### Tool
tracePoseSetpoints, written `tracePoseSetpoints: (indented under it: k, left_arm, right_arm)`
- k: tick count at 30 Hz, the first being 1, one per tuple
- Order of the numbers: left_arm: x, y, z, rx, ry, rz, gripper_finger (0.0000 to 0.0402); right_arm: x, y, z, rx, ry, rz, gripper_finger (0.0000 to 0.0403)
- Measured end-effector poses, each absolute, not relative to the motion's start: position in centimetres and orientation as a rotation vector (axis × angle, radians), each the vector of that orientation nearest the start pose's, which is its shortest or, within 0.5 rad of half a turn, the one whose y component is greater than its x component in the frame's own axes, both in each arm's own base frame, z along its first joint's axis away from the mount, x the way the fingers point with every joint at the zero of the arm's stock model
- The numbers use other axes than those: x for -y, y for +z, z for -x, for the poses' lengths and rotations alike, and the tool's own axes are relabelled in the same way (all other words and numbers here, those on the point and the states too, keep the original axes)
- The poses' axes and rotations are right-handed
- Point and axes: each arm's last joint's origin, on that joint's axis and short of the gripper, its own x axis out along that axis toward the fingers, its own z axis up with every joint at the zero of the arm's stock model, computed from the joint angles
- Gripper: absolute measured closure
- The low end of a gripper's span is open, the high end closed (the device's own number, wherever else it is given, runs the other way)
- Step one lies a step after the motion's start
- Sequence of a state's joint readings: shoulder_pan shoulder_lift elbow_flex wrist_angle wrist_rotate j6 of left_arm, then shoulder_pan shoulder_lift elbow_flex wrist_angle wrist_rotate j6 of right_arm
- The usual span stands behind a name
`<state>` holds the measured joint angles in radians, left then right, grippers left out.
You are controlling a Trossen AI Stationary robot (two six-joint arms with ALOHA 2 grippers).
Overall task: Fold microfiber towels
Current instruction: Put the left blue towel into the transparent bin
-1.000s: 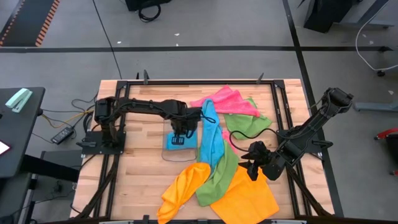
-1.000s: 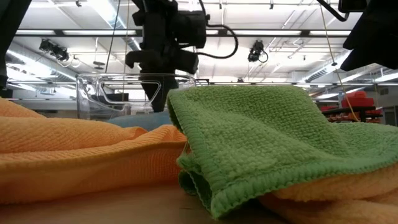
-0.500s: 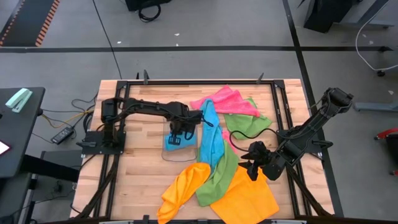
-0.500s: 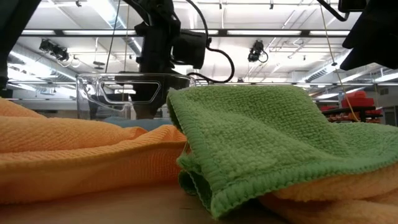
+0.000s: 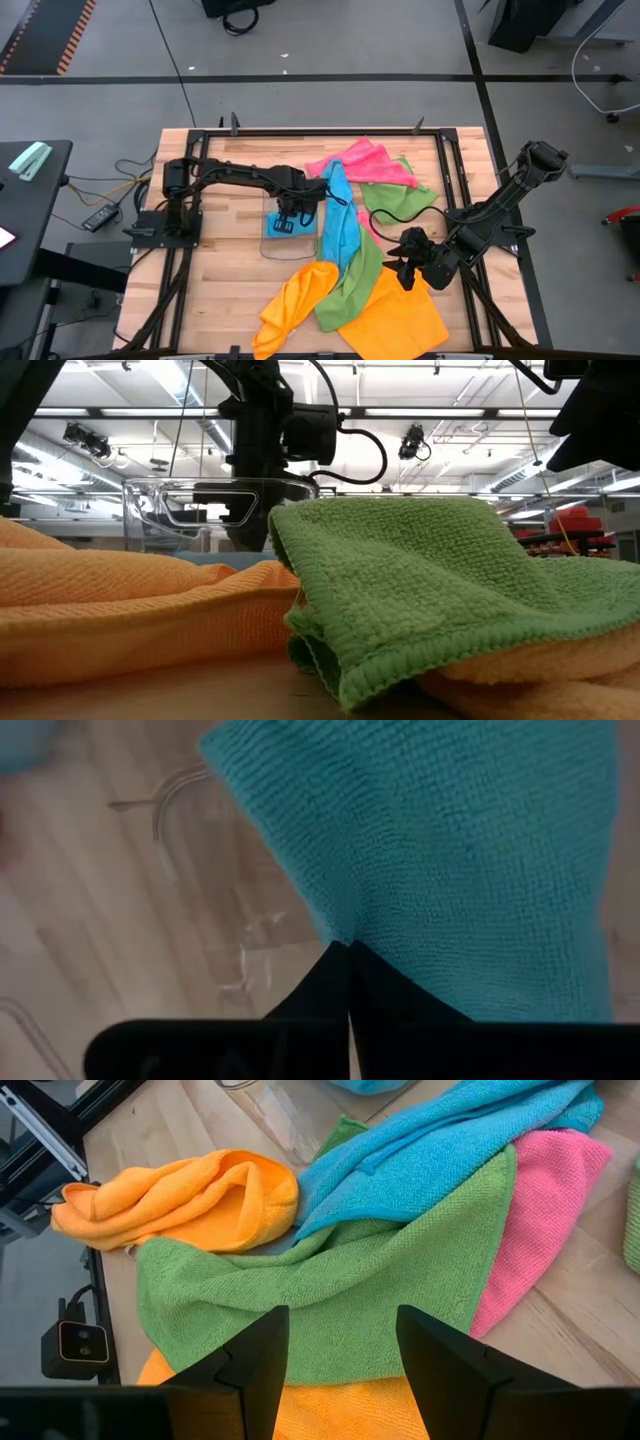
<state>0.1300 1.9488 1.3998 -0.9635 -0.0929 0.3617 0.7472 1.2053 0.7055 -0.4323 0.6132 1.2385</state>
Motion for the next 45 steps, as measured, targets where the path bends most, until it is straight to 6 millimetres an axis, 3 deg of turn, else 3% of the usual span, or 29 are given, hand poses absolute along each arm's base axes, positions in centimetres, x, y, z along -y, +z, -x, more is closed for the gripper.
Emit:
tracePoseSetpoints:
  k: [4,9,16,19,23,31,39,45]
  left_arm:
    - [-5.2,17.6,-36.0,-1.536,-0.055,-0.277,0.0378]
    - [-5.2,17.9,-35.9,-1.561,-0.010,-0.292,0.0323]
    - [-5.3,20.4,-36.8,-1.522,0.022,-0.253,0.0239]
    - [-5.0,21.5,-37.5,-1.456,-0.077,-0.152,0.0220]
    - [-4.5,21.8,-37.9,-1.388,-0.169,-0.001,0.0220]
    - [-3.1,20.9,-37.4,-1.452,-0.059,0.180,0.0219]
    - [1.1,20.9,-37.3,-1.480,-0.198,0.121,0.0222]
    - [2.0,20.8,-37.8,-1.439,-0.139,0.094,0.0244]
  right_arm:
    - [-14.0,21.2,-17.6,-0.662,-0.319,-0.598,0.0207]
    - [-14.0,21.2,-17.6,-0.662,-0.318,-0.596,0.0207]
    - [-14.0,21.2,-17.6,-0.663,-0.316,-0.590,0.0207]
    - [-14.0,21.2,-17.6,-0.663,-0.315,-0.587,0.0207]
    - [-14.0,21.2,-17.6,-0.663,-0.316,-0.590,0.0207]
    - [-14.0,21.2,-17.6,-0.654,-0.323,-0.588,0.0207]
    - [-13.8,21.2,-17.7,-0.645,-0.328,-0.552,0.0207]
    - [-13.9,21.3,-17.8,-0.638,-0.315,-0.545,0.0207]
